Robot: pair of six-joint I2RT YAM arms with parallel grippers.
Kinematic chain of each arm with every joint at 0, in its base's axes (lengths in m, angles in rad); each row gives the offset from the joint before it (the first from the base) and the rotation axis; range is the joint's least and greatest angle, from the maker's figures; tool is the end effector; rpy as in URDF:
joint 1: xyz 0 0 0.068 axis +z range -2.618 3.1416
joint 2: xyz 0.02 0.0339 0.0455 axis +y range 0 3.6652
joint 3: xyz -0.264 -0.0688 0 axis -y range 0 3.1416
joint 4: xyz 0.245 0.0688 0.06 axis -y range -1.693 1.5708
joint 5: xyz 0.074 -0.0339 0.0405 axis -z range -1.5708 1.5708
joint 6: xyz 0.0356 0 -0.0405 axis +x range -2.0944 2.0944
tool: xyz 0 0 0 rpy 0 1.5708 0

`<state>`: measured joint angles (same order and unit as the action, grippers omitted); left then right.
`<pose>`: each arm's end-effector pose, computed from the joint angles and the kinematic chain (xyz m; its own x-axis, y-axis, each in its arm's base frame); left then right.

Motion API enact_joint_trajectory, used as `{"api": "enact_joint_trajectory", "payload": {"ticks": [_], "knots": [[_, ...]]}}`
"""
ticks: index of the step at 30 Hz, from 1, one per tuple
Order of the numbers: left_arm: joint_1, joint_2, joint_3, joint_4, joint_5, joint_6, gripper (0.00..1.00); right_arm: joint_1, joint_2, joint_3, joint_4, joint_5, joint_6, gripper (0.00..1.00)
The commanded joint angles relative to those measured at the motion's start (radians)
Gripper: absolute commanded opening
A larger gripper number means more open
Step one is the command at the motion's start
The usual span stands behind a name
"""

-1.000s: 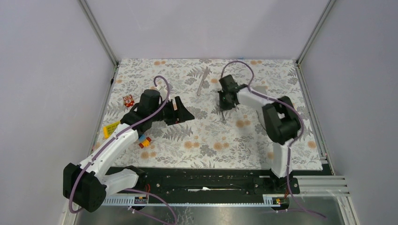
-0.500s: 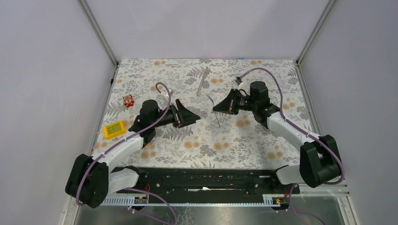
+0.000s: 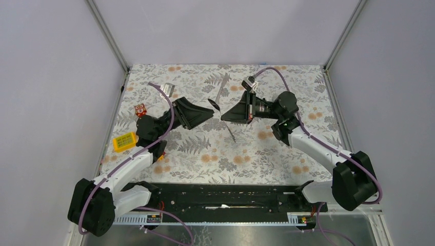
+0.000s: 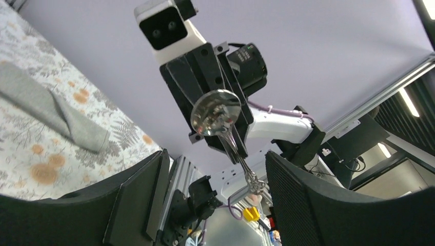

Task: Fold the napkin into a case and place the utensils inside
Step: Pass from the right arm to the left

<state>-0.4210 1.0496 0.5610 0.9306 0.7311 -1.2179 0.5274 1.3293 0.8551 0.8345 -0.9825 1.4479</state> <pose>0.1946 -0.1132 0.3234 -0.6674 -0.4665 -0.5804 0.6619 -0.0145 -0.7495 0.2357 0.1715 0.3444 -0.9075 0.1088 -0.4058 -0.4191 -0.1653 0.8928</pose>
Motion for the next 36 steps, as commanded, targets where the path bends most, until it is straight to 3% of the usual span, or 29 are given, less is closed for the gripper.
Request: {"api": "enact_joint_trajectory", "payload": {"ticks": [1, 8, 18, 20, 22, 24, 26, 30, 36], "knots": [[0.004, -0.006, 0.076, 0.129, -0.034, -0.022, 0.74, 0.032, -0.018, 0.035, 0.21, -0.031, 0.14, 0.0], [0.004, 0.011, 0.123, 0.163, -0.044, -0.05, 0.7, 0.061, -0.023, 0.028, 0.213, -0.028, 0.139, 0.0], [0.004, 0.0, 0.149, 0.104, -0.017, -0.03, 0.26, 0.076, -0.013, 0.027, 0.22, -0.017, 0.15, 0.0], [0.004, -0.029, 0.168, -0.007, -0.026, 0.033, 0.13, 0.076, -0.031, 0.044, 0.076, -0.016, 0.059, 0.14], [0.004, -0.068, 0.206, -0.21, -0.053, 0.142, 0.0, 0.076, -0.073, 0.128, -0.318, 0.024, -0.221, 0.35], [0.004, -0.098, 0.271, -0.461, -0.097, 0.286, 0.0, 0.077, -0.105, 0.28, -0.809, 0.158, -0.62, 0.52], [0.003, -0.115, 0.348, -0.719, -0.166, 0.456, 0.0, 0.079, -0.123, 0.394, -1.104, 0.349, -0.801, 0.58], [0.003, -0.121, 0.465, -1.048, -0.28, 0.634, 0.0, 0.149, -0.115, 0.537, -1.358, 0.624, -0.963, 0.63], [0.002, -0.087, 0.571, -1.317, -0.448, 0.757, 0.0, 0.422, 0.024, 0.774, -1.543, 1.078, -1.087, 0.62]]}}
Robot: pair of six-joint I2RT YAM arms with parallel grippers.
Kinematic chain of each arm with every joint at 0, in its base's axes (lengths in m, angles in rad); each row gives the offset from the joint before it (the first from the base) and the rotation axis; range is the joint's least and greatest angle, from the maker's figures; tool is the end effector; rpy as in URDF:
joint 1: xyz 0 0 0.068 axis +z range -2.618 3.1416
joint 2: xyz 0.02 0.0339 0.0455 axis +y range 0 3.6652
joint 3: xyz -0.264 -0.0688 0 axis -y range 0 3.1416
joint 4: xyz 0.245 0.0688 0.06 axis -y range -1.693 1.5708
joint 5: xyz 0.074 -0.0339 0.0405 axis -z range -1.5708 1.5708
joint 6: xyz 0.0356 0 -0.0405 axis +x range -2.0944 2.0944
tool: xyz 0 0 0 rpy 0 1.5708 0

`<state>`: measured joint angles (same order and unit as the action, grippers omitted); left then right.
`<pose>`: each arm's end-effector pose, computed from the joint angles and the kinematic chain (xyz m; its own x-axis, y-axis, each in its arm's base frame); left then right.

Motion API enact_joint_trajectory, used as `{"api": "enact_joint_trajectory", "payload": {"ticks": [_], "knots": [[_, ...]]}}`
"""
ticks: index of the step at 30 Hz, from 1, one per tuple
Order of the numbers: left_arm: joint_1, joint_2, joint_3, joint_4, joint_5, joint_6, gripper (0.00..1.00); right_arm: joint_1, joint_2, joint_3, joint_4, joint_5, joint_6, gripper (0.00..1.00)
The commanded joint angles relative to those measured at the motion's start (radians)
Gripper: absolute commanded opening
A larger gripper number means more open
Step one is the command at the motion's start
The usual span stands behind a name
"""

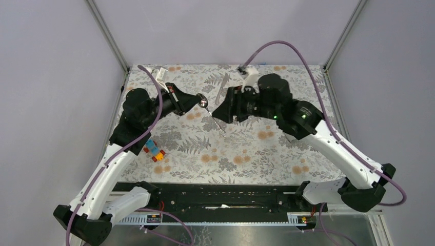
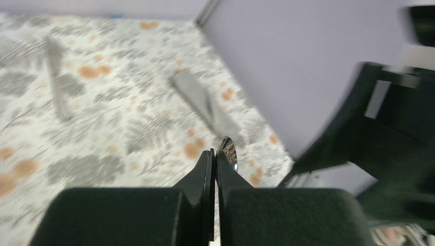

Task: Fold the napkin into a case and place the utensils inside
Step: Pass from the right arm to the left, then pass from the left arm to the right

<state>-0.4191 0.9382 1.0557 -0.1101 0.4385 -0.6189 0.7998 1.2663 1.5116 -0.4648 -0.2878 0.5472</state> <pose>0.1824 -0.0978 0.4155 -0.4332 -0.3820 -0.8163 0.6199 0.5312 -0.5776 0.1805 0.2003 0.4595 -0.5878 0.1109 -0.8013 -0.6732 0.4822 0.5606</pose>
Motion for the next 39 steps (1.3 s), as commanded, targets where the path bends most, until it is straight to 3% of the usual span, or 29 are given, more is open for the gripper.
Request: {"api": "enact_joint_trajectory", "payload": {"ticks": [1, 4, 8, 18, 23, 28, 39], "knots": [[0.0, 0.033, 0.086, -0.302, -0.171, 0.171, 0.0, 0.192, 0.118, 0.15, -0.264, 0.426, -0.199, 0.61], [0.0, 0.047, 0.089, -0.327, -0.176, 0.187, 0.0, 0.276, 0.235, 0.251, -0.329, 0.539, -0.229, 0.56], [0.0, 0.049, 0.076, -0.323, -0.176, 0.191, 0.0, 0.346, 0.373, 0.377, -0.392, 0.644, -0.248, 0.35], [0.0, 0.034, 0.042, -0.321, -0.157, 0.194, 0.0, 0.363, 0.481, 0.447, -0.386, 0.735, -0.218, 0.34], [0.0, 0.037, 0.036, -0.321, -0.155, 0.197, 0.0, 0.362, 0.421, 0.385, -0.31, 0.707, -0.22, 0.45], [0.0, 0.043, 0.03, -0.313, -0.158, 0.196, 0.0, 0.361, 0.403, 0.359, -0.288, 0.707, -0.22, 0.47], [0.002, 0.037, 0.034, -0.314, -0.145, 0.196, 0.0, 0.361, 0.442, 0.354, -0.271, 0.736, -0.237, 0.32]]}}
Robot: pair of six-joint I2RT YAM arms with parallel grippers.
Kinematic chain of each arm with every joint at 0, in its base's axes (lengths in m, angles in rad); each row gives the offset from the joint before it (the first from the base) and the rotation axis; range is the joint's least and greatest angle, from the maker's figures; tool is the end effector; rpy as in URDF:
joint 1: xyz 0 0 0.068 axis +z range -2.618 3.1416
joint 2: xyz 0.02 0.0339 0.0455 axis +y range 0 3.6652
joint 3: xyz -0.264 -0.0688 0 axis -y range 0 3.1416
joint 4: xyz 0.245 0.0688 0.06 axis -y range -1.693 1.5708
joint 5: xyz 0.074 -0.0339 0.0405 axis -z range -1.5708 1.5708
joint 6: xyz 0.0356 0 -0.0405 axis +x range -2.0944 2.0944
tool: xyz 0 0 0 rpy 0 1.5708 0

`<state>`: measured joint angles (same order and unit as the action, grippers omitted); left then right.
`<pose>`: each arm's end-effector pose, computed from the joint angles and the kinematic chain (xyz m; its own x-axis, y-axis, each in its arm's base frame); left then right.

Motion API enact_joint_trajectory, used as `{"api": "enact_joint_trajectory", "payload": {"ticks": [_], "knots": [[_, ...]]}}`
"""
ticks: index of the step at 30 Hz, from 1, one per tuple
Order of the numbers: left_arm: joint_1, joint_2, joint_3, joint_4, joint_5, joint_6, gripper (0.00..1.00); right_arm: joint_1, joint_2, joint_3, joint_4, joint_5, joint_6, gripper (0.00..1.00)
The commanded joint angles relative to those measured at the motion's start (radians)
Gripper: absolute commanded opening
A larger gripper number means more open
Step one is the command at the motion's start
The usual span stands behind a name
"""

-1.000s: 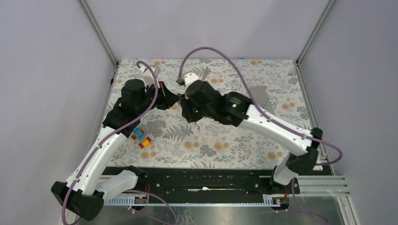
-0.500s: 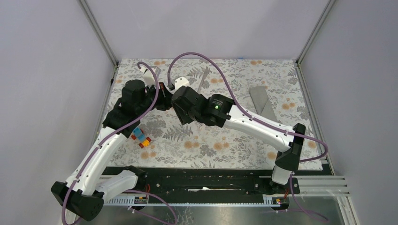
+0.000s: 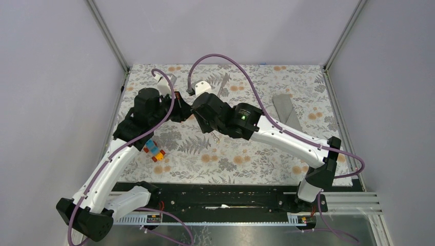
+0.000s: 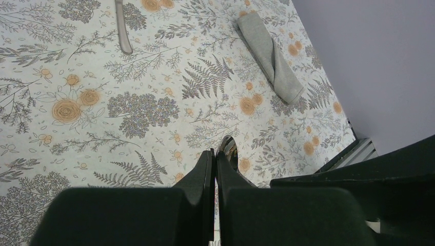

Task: Fold the napkin into a case and place the utensils inside
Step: Pass from the left arm to the right

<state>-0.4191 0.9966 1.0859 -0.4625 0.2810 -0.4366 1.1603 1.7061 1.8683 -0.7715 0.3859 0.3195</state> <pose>0.1933 -0.0969 0.3773 -0.5669 -0.1922 -0.8011 0.4272 0.7628 -0.4854 0.1621 0.3389 0.4126 -0.4450 -0.2932 -0.8462 -0.6178 0.7845 0.0531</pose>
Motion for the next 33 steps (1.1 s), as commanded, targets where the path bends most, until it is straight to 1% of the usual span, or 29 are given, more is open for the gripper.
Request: {"api": "enact_joint_trajectory", "payload": {"ticks": [1, 13, 18, 21, 25, 28, 31, 33], "knots": [[0.001, -0.024, 0.001, 0.041, 0.012, 0.012, 0.0, 0.001, 0.003, -0.007, 0.039, 0.07, -0.01, 0.32], [0.001, -0.031, 0.005, 0.04, 0.023, 0.01, 0.0, -0.001, 0.03, -0.022, 0.058, 0.091, -0.039, 0.31], [0.0, -0.035, 0.003, 0.039, 0.026, 0.009, 0.0, -0.001, 0.034, -0.031, 0.075, 0.089, -0.04, 0.25], [0.0, -0.036, 0.002, 0.036, 0.029, 0.01, 0.0, -0.001, 0.034, -0.033, 0.082, 0.096, -0.043, 0.24], [0.001, -0.038, 0.003, 0.035, 0.032, 0.011, 0.0, 0.0, 0.036, -0.033, 0.083, 0.1, -0.047, 0.27], [0.002, -0.036, 0.003, 0.036, 0.039, 0.01, 0.0, -0.001, 0.038, -0.029, 0.088, 0.102, -0.051, 0.25], [0.002, -0.036, 0.002, 0.039, 0.045, 0.009, 0.0, -0.001, 0.038, -0.034, 0.094, 0.103, -0.057, 0.2], [0.002, -0.035, 0.001, 0.042, 0.051, 0.007, 0.0, -0.003, 0.041, -0.037, 0.096, 0.1, -0.06, 0.07]]}}
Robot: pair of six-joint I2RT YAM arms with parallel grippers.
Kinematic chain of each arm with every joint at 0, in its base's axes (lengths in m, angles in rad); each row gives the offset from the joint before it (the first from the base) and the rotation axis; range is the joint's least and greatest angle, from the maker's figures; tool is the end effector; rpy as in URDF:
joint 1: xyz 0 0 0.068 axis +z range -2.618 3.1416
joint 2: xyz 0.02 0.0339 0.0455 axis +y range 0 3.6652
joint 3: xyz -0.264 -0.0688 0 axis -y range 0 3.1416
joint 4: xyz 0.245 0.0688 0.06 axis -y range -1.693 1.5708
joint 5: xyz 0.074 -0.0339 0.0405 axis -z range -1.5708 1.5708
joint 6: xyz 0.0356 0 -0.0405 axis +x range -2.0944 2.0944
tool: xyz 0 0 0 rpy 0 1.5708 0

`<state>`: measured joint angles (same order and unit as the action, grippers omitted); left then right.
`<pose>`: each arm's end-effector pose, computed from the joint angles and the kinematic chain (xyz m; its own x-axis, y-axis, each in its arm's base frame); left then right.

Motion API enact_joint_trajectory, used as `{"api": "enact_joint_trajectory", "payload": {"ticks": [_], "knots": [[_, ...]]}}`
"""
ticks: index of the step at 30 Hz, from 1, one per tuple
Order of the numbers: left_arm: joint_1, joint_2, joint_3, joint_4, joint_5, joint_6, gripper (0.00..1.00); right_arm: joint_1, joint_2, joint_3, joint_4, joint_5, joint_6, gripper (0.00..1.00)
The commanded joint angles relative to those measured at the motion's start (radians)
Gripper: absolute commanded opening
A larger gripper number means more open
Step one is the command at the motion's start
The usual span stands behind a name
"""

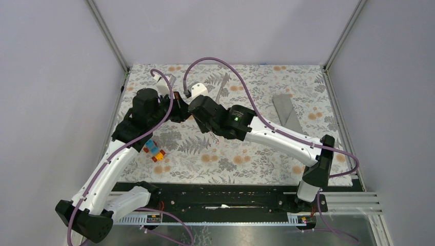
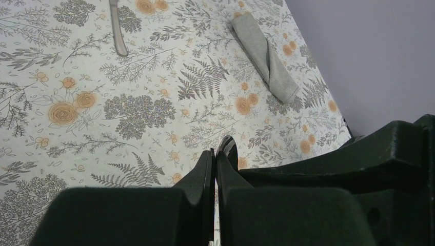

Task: Fold the napkin into a case and place the utensils inside
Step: Pass from the left arm to the right, then insert the spoon into the folded napkin.

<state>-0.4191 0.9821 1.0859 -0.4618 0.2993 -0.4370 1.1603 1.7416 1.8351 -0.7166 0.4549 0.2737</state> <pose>0.1894 -0.0959 0.3803 -0.5613 -0.1927 -0.8049 0.4454 0.7494 -0.4900 0.1697 0.3507 0.3944 -0.4084 -0.3298 -0.8511 -0.5930 0.8047 -0.0274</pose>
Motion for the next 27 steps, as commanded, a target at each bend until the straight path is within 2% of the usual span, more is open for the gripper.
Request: {"api": "enact_joint_trajectory", "payload": {"ticks": [1, 3, 4, 6, 7, 8, 9, 13, 18, 22, 27], "knots": [[0.0, -0.019, 0.001, 0.044, 0.038, 0.007, 0.0, -0.007, 0.004, -0.009, 0.042, 0.031, -0.014, 0.0], [0.001, -0.008, 0.008, 0.038, 0.046, 0.012, 0.0, -0.023, -0.017, -0.047, 0.058, 0.039, -0.013, 0.0], [0.002, 0.0, 0.015, 0.024, 0.039, 0.012, 0.08, -0.04, -0.038, -0.079, 0.076, 0.036, -0.012, 0.0], [0.002, 0.01, 0.022, 0.002, 0.016, 0.011, 0.4, -0.108, -0.091, -0.153, 0.094, -0.001, 0.01, 0.0], [0.003, 0.014, 0.023, -0.005, 0.013, 0.013, 0.51, -0.168, -0.126, -0.209, 0.117, -0.116, 0.003, 0.0], [0.004, 0.015, 0.021, -0.008, 0.016, 0.014, 0.58, -0.256, -0.163, -0.276, 0.153, -0.208, -0.029, 0.0], [0.005, 0.019, 0.02, -0.008, 0.023, 0.02, 0.61, -0.312, -0.199, -0.332, 0.18, -0.213, -0.046, 0.0], [0.008, 0.031, 0.023, -0.012, 0.053, 0.034, 0.64, -0.587, -0.317, -0.526, 0.252, -0.225, -0.195, 0.0], [0.008, 0.031, -0.002, 0.022, 0.096, 0.024, 0.66, -0.884, -0.351, -0.675, 0.453, -0.364, -0.471, 0.0], [0.008, 0.039, -0.018, 0.039, 0.142, 0.006, 0.69, -0.988, -0.248, -0.629, 0.535, -0.5, -0.555, 0.0], [0.007, 0.036, -0.038, 0.044, 0.175, -0.006, 0.7, -1.073, -0.03, -0.487, 0.539, -0.606, -0.589, 0.0]]}}
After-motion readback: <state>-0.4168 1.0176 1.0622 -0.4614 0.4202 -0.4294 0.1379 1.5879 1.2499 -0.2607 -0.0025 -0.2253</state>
